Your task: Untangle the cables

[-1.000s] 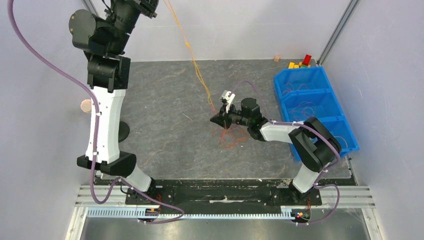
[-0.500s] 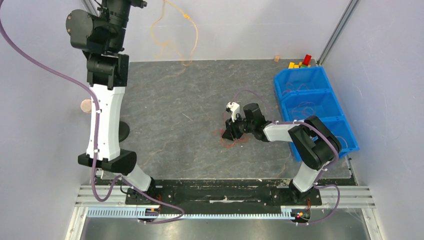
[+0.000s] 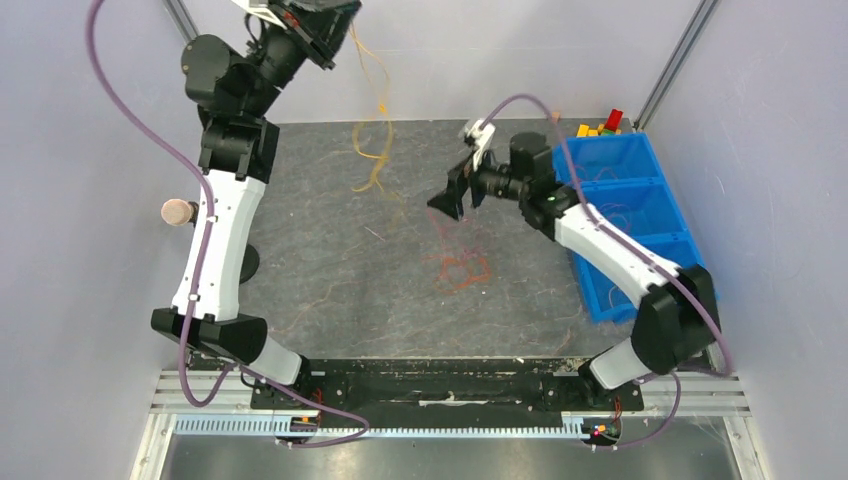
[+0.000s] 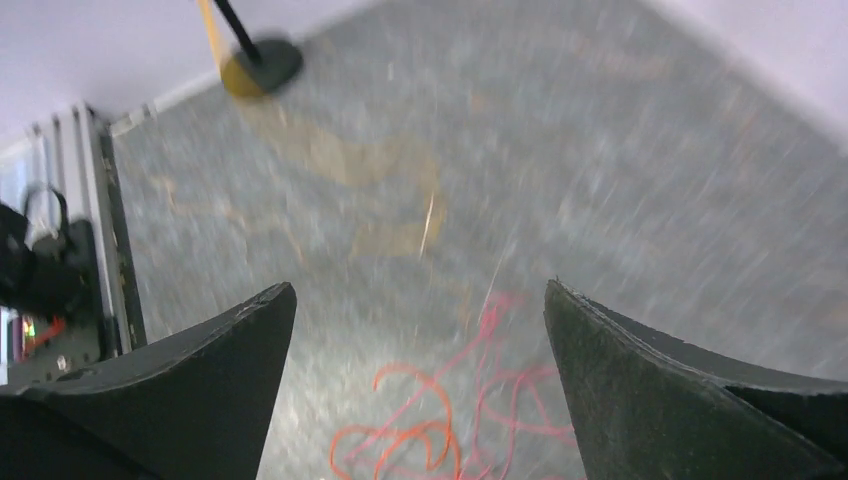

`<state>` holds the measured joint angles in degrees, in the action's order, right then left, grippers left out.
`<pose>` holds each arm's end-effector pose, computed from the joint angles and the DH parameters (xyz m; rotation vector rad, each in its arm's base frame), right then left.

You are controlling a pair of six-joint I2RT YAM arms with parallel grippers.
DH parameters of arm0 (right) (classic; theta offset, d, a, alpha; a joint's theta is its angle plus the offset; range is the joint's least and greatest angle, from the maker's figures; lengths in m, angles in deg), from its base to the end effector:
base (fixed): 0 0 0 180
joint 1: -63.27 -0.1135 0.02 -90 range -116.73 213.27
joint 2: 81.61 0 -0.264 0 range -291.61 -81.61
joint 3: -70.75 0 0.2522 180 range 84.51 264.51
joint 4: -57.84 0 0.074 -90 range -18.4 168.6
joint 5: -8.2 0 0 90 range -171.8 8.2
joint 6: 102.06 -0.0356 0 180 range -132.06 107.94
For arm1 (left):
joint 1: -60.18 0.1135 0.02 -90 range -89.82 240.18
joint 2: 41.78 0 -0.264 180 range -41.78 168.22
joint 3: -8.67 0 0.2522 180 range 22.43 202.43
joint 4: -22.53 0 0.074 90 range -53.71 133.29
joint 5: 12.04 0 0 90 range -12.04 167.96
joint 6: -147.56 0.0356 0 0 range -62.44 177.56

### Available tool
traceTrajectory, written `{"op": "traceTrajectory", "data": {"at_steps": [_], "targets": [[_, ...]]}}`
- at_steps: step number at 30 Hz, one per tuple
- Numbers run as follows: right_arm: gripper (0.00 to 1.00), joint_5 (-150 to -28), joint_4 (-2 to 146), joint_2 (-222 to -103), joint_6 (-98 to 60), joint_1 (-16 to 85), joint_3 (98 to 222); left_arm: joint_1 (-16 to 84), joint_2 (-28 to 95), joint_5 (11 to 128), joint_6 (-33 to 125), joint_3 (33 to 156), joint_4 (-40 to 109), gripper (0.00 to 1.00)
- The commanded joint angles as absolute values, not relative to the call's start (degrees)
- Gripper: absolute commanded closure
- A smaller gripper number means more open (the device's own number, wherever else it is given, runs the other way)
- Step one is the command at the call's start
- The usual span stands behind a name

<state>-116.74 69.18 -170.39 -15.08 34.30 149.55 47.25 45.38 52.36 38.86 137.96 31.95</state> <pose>0.3041 0.1917 0.2962 -0.8457 1.8045 0.9562 0.2726 -0.0784 0.6037 0.3668 1.0245 -0.7209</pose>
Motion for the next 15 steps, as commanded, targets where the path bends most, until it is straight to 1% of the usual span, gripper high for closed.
{"op": "traceTrajectory", "data": {"at_steps": [1,5,8,15], "targets": [[0.02,-119.3,71.4,-162.6,-17.1,34.6,159.0,47.1,45.9,40.5,35.1,134.3,31.9,0.98],[0.02,-117.8,70.8,-160.2,-19.6,34.6,163.9,46.1,47.3,32.7,32.2,132.5,29.6,0.98],[0.02,-116.4,68.0,-160.3,-22.2,34.6,166.2,43.9,48.1,29.3,30.5,132.4,28.5,0.98],[0.02,-116.8,64.2,-165.9,-25.2,34.0,172.0,39.4,49.0,28.3,28.0,132.1,26.5,0.98]]}}
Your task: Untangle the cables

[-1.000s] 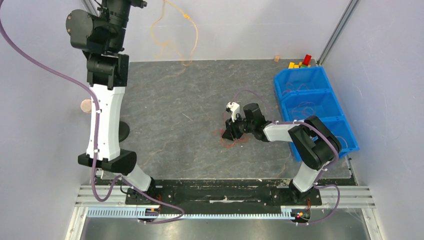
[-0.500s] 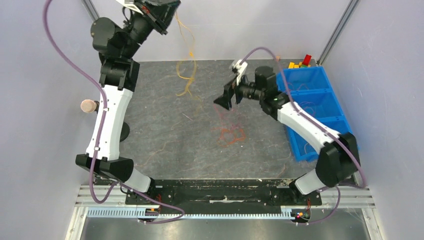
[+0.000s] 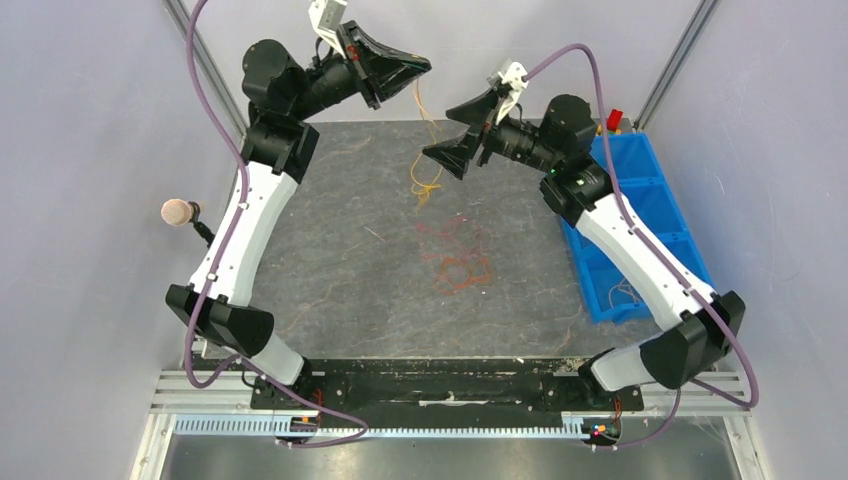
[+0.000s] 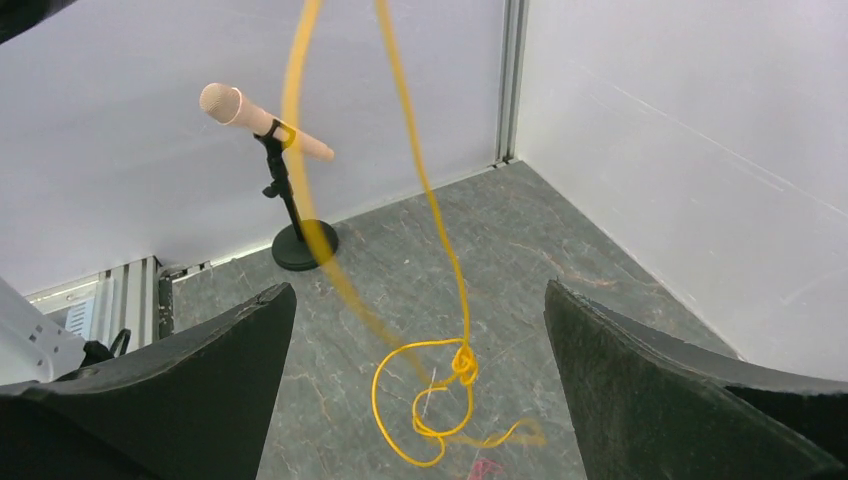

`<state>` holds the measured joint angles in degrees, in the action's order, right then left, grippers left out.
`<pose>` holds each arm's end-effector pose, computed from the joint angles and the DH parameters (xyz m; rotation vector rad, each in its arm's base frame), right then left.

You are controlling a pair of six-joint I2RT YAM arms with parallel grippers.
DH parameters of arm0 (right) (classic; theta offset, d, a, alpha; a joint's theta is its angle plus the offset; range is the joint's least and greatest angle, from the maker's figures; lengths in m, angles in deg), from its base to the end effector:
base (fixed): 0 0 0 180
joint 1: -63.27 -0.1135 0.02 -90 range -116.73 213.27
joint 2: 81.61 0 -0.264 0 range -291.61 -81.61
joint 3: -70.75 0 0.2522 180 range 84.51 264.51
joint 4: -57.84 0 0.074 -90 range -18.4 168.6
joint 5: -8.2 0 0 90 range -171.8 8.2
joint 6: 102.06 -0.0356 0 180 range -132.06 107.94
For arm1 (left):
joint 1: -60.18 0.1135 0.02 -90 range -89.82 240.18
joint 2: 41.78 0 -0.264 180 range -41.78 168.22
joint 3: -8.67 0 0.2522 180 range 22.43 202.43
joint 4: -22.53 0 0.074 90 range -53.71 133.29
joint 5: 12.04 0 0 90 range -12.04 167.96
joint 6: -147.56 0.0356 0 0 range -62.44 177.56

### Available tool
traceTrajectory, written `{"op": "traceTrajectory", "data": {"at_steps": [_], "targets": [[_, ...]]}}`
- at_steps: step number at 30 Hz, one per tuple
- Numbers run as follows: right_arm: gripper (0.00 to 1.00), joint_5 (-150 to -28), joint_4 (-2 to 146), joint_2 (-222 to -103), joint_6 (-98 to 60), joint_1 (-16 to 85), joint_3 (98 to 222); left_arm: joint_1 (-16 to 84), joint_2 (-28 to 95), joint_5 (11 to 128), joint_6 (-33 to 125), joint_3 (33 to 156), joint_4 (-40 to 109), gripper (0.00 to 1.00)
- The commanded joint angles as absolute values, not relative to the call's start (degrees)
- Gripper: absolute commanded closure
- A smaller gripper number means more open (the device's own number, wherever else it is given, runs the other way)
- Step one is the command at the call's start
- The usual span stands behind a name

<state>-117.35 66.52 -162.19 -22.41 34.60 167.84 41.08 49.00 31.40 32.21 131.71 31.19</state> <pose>0.2714 0.1720 0.4596 -0.7546 1.3421 0.9902 0.3006 -0.1315 0.5515 0.6935 1.1916 -1.1247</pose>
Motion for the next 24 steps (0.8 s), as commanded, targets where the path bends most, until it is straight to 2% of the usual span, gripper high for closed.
{"op": "traceTrajectory", "data": {"at_steps": [1,3,5,8,9,11,12,13,14,15,16,17,24], "targets": [[0.02,-116.7,64.1,-167.1,-25.2,33.6,173.1,39.3,49.3,28.2,26.7,132.2,25.7,0.98],[0.03,-116.1,63.9,-169.0,-25.1,32.9,174.9,39.2,50.2,27.9,24.3,132.9,24.2,0.98],[0.13,-114.7,63.6,-170.3,-24.9,32.6,175.7,39.1,50.8,27.5,22.3,133.8,22.9,0.98],[0.45,-113.1,63.0,-170.7,-24.8,32.6,176.0,38.9,51.9,27.4,19.0,135.6,21.3,0.98],[0.59,-112.9,62.8,-170.4,-24.8,32.7,175.9,38.9,52.2,27.6,18.0,136.1,21.0,0.98],[0.99,-112.8,62.9,-168.8,-24.8,33.2,175.4,38.9,52.9,28.4,16.4,137.1,20.8,0.98],[1.00,-112.4,62.8,-167.7,-25.3,33.7,174.8,38.9,53.1,28.8,16.1,137.3,20.9,0.97],[1.00,-112.0,62.9,-166.2,-26.0,34.9,174.0,38.9,53.2,29.2,16.3,137.3,21.2,0.87],[1.00,-111.8,63.0,-164.8,-27.1,36.2,173.0,39.0,52.9,29.5,16.6,137.0,21.4,0.67],[1.00,-111.8,63.6,-163.0,-28.2,38.3,172.1,39.1,52.6,29.5,17.6,136.4,21.6,0.53],[1.00,-111.8,64.6,-161.6,-28.7,40.2,171.6,39.2,52.1,29.4,18.8,135.8,22.3,0.34],[1.00,-112.0,66.5,-159.7,-28.8,42.8,171.2,39.3,51.6,29.8,20.5,135.0,23.4,0.28],[1.00,-108.5,80.2,-146.3,-23.8,56.4,167.6,40.7,46.9,34.1,36.1,125.5,34.8,0.24]]}}
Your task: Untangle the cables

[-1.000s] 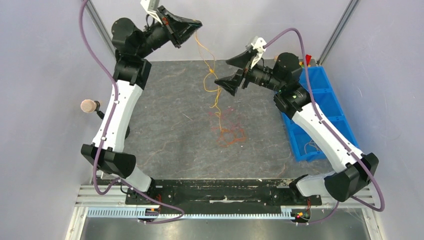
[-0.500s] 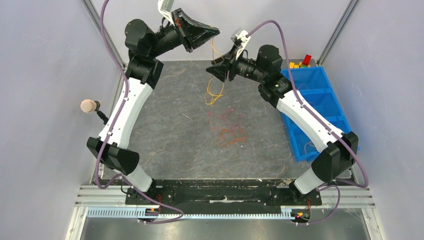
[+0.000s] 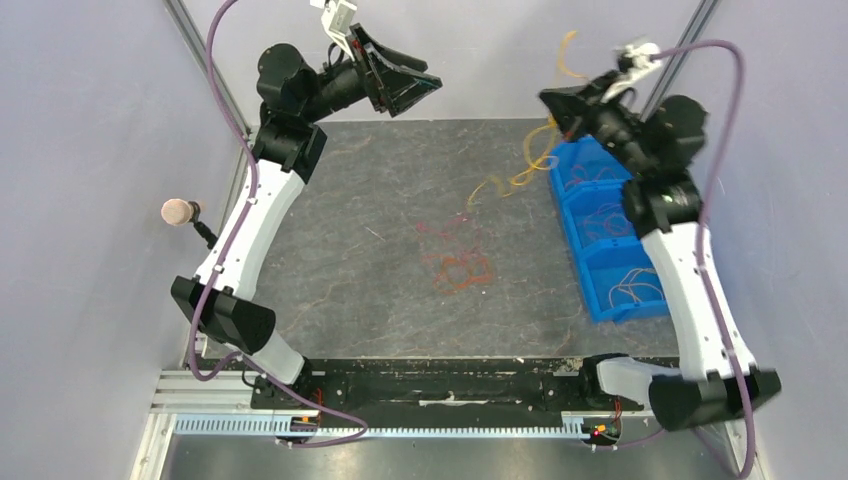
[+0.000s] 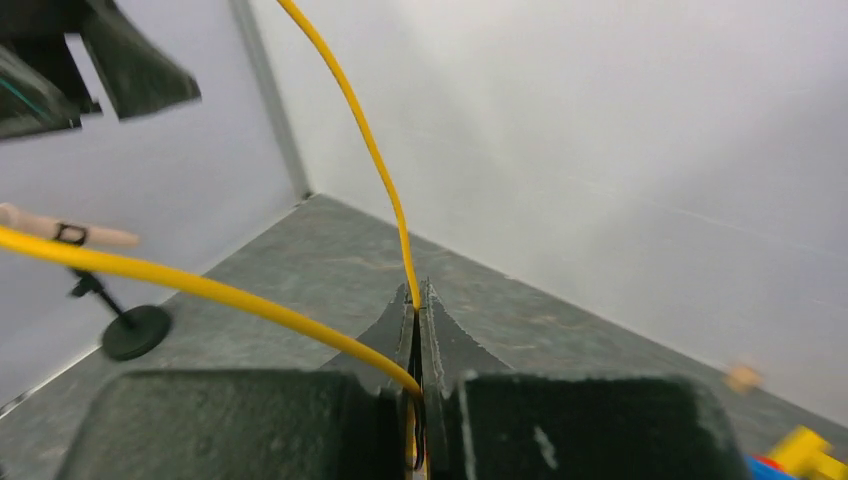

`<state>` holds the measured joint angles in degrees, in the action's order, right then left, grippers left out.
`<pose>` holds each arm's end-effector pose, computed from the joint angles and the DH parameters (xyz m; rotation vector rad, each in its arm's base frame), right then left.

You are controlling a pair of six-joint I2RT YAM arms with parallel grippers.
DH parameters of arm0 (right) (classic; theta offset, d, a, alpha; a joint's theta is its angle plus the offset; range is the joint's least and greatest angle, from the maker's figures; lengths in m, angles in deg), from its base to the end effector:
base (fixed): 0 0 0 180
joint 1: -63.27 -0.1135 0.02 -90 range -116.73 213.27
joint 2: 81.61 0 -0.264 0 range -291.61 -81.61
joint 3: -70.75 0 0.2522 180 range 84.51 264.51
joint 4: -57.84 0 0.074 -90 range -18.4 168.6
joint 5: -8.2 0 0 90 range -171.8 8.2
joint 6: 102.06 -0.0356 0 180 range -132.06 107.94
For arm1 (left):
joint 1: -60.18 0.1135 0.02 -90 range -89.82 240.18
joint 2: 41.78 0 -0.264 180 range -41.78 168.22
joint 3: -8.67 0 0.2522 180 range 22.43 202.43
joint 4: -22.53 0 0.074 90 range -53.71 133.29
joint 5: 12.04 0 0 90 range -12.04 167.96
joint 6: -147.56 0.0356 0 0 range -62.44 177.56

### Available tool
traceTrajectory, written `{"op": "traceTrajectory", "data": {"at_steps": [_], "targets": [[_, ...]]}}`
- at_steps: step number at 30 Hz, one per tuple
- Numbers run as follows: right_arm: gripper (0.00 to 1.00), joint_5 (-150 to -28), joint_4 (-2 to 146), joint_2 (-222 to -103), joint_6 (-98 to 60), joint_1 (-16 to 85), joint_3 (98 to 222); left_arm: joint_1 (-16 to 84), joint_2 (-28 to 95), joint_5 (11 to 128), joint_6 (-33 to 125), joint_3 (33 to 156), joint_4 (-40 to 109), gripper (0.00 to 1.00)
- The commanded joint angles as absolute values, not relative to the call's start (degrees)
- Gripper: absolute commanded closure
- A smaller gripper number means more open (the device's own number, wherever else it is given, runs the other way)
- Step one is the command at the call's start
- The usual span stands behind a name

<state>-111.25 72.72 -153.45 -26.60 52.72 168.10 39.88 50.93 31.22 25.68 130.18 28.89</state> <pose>0.2608 0.0664 0.4923 -0.3889 1.3948 0.7155 0.3140 -0.1438 0.5363 0.6442 1.2604 -1.2431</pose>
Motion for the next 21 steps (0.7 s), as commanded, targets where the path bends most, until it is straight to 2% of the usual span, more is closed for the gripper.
{"op": "traceTrajectory", "data": {"at_steps": [1,10,21], "targets": [[1.00,-106.4,83.2,-145.2,-22.6,57.6,168.1,40.8,46.2,34.9,37.4,123.4,34.9,0.24],[1.00,-93.2,105.9,-143.4,-14.2,67.7,178.5,40.9,45.3,34.3,39.5,114.0,34.2,0.22],[1.00,-86.5,113.6,-131.6,-7.6,71.4,161.9,40.9,46.4,33.3,35.4,110.4,29.1,0.20]]}}
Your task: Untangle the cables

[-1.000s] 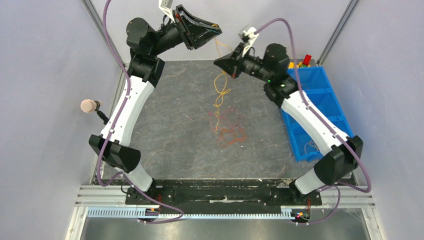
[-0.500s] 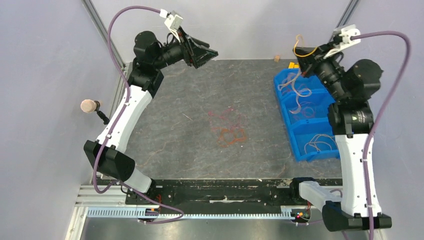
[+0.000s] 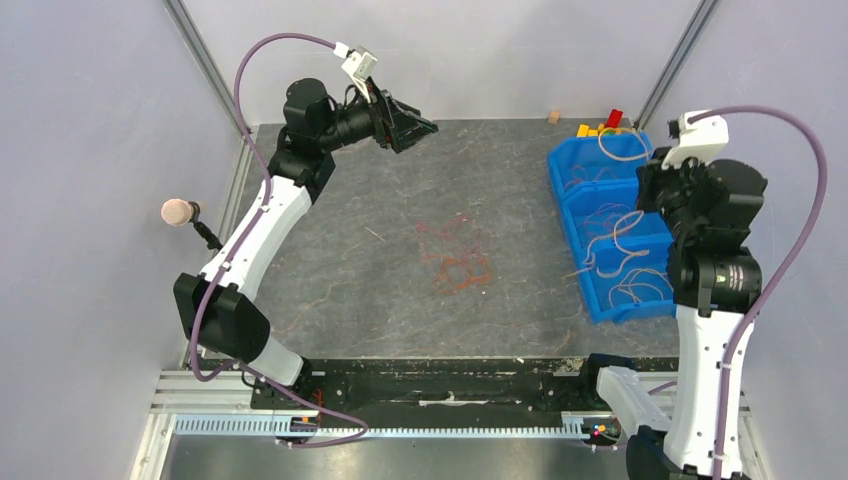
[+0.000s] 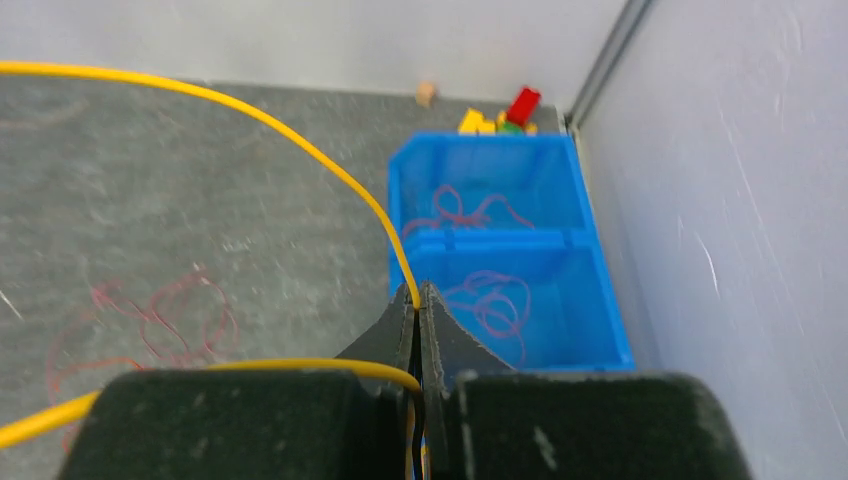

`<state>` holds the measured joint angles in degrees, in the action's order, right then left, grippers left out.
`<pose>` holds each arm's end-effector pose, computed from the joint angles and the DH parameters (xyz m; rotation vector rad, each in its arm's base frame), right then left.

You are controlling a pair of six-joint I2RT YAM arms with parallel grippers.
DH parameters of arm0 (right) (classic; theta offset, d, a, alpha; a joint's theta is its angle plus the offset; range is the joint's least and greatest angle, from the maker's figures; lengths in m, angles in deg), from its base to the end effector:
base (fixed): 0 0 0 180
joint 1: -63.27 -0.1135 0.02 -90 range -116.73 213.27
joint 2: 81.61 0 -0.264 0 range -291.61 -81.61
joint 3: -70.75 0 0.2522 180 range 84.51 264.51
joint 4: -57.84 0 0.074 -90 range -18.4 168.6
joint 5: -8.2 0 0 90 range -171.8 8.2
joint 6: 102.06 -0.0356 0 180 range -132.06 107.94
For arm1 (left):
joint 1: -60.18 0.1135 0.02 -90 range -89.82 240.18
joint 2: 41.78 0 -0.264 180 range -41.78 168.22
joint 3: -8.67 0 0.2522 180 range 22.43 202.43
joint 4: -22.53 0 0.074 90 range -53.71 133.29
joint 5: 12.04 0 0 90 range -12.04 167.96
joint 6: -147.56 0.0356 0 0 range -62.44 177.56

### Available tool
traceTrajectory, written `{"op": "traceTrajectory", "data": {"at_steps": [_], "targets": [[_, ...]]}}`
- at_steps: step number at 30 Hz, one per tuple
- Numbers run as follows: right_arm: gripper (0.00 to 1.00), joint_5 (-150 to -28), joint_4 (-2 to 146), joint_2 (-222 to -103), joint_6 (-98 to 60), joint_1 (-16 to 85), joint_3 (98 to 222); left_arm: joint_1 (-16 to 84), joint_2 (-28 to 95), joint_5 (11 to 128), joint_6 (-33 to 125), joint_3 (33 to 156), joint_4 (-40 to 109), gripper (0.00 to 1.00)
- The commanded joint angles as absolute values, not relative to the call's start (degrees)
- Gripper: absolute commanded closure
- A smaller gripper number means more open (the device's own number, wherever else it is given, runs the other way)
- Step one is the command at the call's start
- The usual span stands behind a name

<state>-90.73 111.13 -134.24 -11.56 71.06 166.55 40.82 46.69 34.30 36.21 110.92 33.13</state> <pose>0.1505 -0.0150 0.4767 -0.0029 1.7454 0.0302 0.3291 -0.1417 0.4430 0.6148 1.5252 -1.1255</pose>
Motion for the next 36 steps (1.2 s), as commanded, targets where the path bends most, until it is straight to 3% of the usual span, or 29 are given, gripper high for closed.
{"op": "traceTrajectory", "data": {"at_steps": [1,6,11,25,32,36], "targets": [[1.00,-85.4,113.1,-130.6,-6.3,71.5,159.5,40.9,46.5,33.1,35.2,110.3,28.8,0.20],[1.00,-76.3,109.6,-129.0,-0.2,71.4,149.3,40.9,46.6,33.0,34.7,109.9,28.3,0.20],[1.00,-72.3,107.8,-133.3,3.2,73.9,151.8,40.9,46.4,32.7,35.5,109.9,29.3,0.20],[1.00,-91.9,114.7,-143.4,20.3,98.6,163.3,40.9,45.9,34.1,38.2,109.9,32.8,0.20],[1.00,-94.7,108.4,-145.8,21.7,101.5,159.6,40.9,46.0,34.5,39.1,109.9,33.6,0.20],[1.00,-97.4,107.4,-149.6,20.9,105.3,167.4,41.0,45.1,35.3,41.7,109.9,36.0,0.19]]}}
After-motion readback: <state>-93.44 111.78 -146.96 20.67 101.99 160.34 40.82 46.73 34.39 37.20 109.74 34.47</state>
